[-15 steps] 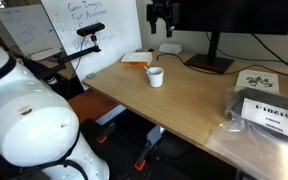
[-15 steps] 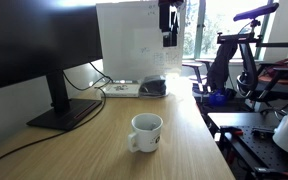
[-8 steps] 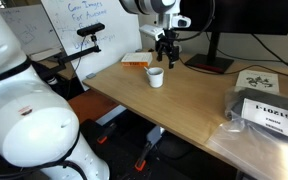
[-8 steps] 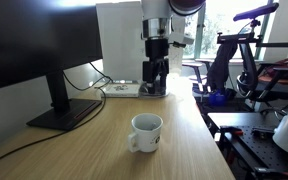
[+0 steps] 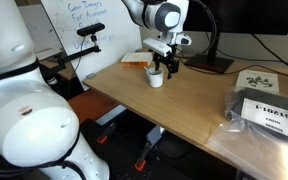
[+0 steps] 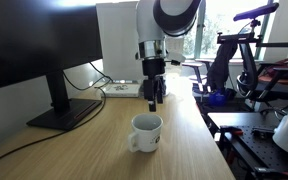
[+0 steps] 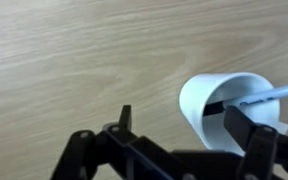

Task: Move the white cup to the right

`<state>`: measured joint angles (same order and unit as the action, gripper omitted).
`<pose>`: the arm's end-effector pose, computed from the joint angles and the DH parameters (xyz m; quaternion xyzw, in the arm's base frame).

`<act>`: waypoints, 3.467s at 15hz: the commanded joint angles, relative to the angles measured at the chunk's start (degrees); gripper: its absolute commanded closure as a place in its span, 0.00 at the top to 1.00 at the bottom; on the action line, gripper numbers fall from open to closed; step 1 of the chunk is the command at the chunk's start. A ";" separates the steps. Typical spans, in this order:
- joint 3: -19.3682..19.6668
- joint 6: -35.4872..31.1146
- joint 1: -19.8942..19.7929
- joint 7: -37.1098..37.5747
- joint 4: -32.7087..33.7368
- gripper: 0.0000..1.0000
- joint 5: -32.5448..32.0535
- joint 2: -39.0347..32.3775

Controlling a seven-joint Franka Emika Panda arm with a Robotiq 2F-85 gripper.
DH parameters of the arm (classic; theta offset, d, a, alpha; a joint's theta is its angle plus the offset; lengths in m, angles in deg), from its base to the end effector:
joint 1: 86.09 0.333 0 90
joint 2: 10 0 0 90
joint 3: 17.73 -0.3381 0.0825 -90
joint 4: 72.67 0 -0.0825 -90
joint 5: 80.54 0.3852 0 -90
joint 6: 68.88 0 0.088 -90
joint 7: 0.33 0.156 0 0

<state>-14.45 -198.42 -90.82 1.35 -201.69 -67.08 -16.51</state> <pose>0.5185 -0.0580 0.2794 -0.9818 0.1627 0.0469 0.0859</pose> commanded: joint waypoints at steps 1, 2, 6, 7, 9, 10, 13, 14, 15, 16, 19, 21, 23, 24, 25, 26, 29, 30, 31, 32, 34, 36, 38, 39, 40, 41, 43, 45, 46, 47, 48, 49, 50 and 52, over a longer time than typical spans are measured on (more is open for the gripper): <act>-0.38 1.77 0.30 -2.71 3.48 0.98 -0.41 -3.41; -0.76 1.87 0.40 -3.57 4.67 0.94 0.00 -4.80; -1.84 2.19 1.08 -4.32 8.53 0.64 -1.09 -8.70; -2.08 2.86 1.00 -5.00 9.48 0.58 -1.18 -9.43; -2.33 2.84 0.78 -6.52 10.47 0.42 -1.61 -10.33; -2.33 2.75 0.78 -7.15 10.79 0.34 -2.03 -10.55; -2.27 2.97 0.80 -9.08 11.50 0.10 -3.53 -10.56; -2.27 3.19 0.80 -9.53 11.63 0.04 -3.74 -10.54; -2.27 3.45 0.77 -10.15 11.71 0.00 -4.06 -10.48; -2.24 3.66 0.76 -10.36 11.70 0.00 -4.42 -10.47; -2.34 4.31 0.50 -13.48 11.76 0.03 -6.17 -9.70; -2.09 5.20 0.08 -18.57 11.94 0.03 -9.88 -8.66; -1.59 6.12 -0.96 -24.21 12.16 0.03 -13.41 -7.12; -1.17 6.71 -1.68 -27.20 12.16 0.03 -15.26 -6.25; -0.79 7.32 -2.44 -30.57 12.28 0.03 -16.73 -5.53; -0.18 7.68 -2.95 -33.21 12.21 0.03 -18.95 -4.87; 1.03 6.41 -5.00 -42.68 11.16 0.03 -23.64 -3.50; 1.17 5.75 -5.90 -46.81 10.64 0.03 -23.81 -3.30; 1.33 5.28 -6.62 -50.52 10.31 0.03 -24.24 -3.20; 1.41 5.00 -7.51 -55.05 9.93 0.03 -23.57 -3.02; 1.81 4.82 -8.76 -63.15 9.12 0.03 -23.22 -2.48; 2.21 4.95 -9.83 -71.44 8.50 0.03 -22.42 -1.93; 2.54 4.59 -10.01 -78.13 7.58 0.03 -23.05 -1.40; 2.77 3.81 -9.71 -78.91 6.96 0.03 -23.65 -1.15; 2.81 2.55 -9.45 -79.27 6.11 0.03 -23.42 -0.80; 2.71 1.59 -9.34 -80.07 5.52 0.03 -22.38 -0.54; 2.46 -0.70 -8.83 -79.51 4.39 0.03 -21.37 -0.36; 2.21 -2.14 -8.28 -79.43 3.46 0.03 -20.56 -0.27; 2.03 -2.49 -8.07 -79.65 3.02 0.03 -19.92 -0.23; 1.93 -2.72 -7.74 -79.37 2.49 0.03 -19.76 -0.22; 1.72 -2.76 -7.49 -79.38 1.86 0.03 -19.48 -0.12; 1.55 -2.70 -7.21 -79.51 1.23 0.03 -19.23 0.00; 1.39 -2.65 -6.97 -79.76 0.46 0.03 -18.69 0.14; 1.06 -2.60 -6.61 -80.78 -1.03 0.03 -17.09 0.65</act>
<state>-13.07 -199.50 -97.50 -76.63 -199.75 -86.68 -18.51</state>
